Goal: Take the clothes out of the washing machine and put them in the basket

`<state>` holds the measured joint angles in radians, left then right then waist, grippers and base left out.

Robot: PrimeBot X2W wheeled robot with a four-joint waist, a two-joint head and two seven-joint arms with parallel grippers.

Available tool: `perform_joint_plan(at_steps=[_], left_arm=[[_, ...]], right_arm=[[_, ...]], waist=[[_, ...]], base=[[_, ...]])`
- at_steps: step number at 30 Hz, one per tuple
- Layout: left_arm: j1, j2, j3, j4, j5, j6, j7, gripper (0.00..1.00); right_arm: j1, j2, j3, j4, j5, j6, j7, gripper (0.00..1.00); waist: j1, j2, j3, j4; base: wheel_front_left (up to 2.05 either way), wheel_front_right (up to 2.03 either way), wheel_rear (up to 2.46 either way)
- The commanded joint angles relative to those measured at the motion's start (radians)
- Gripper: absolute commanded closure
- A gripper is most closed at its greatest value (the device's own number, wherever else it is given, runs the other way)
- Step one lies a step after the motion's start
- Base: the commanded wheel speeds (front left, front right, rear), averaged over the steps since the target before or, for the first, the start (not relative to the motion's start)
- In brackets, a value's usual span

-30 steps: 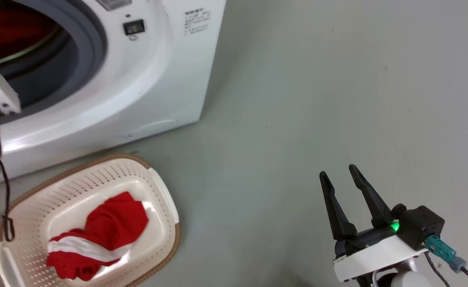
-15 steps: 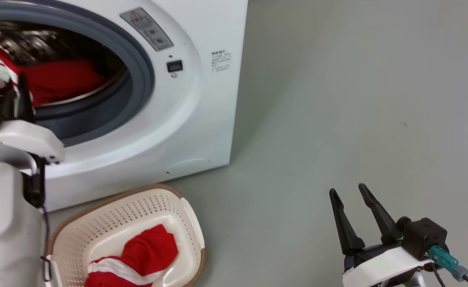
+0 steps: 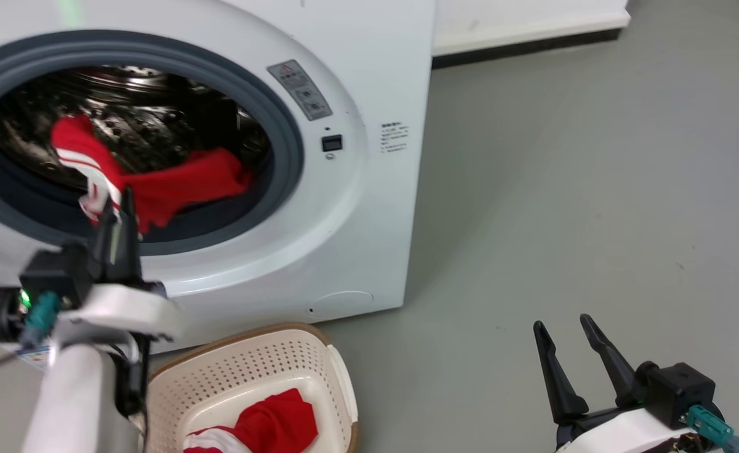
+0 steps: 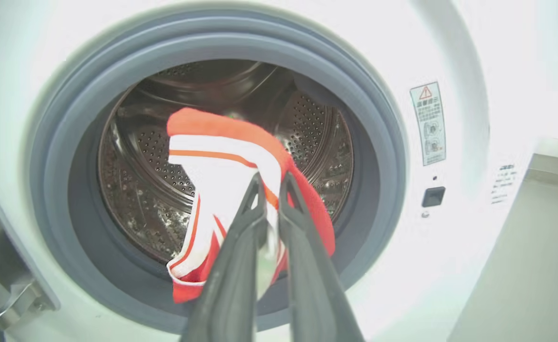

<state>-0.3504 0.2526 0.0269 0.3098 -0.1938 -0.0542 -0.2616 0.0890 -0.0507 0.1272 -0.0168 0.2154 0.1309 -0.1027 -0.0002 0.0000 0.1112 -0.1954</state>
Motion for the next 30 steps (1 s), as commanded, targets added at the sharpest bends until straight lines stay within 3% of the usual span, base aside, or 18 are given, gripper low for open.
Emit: perform_joint_plan(at_steps=[1,20,26,30], left_arm=[[0.027,-0.011,-0.007,-0.023,0.005,0.002,-0.005,1.00],[0.394,-0.095,-0.098,-0.582,0.017,0.053,0.097,1.00],[0.484,-0.122,-0.126,-0.687,0.001,0.074,0.136,1.00],[0.540,-0.133,-0.140,-0.682,-0.016,0.084,0.148,1.00]], right_arm=[[0.012,0.001,-0.002,-0.006,-0.003,0.000,0.005,0.00],[0.059,0.001,-0.001,-0.054,-0.025,0.000,0.045,0.00],[0.056,0.001,0.001,-0.066,-0.035,0.000,0.056,0.00],[0.047,0.001,-0.001,-0.075,-0.039,0.000,0.061,0.00]], waist=[[0.0002,0.0000,-0.019,0.019],[0.0002,0.0000,-0.035,0.080],[0.0002,0.0000,-0.018,0.088],[0.0002,0.0000,0.007,0.098]], base=[[0.00,0.00,0.00],[0.00,0.00,0.00],[0.00,0.00,0.00],[0.00,0.00,0.00]])
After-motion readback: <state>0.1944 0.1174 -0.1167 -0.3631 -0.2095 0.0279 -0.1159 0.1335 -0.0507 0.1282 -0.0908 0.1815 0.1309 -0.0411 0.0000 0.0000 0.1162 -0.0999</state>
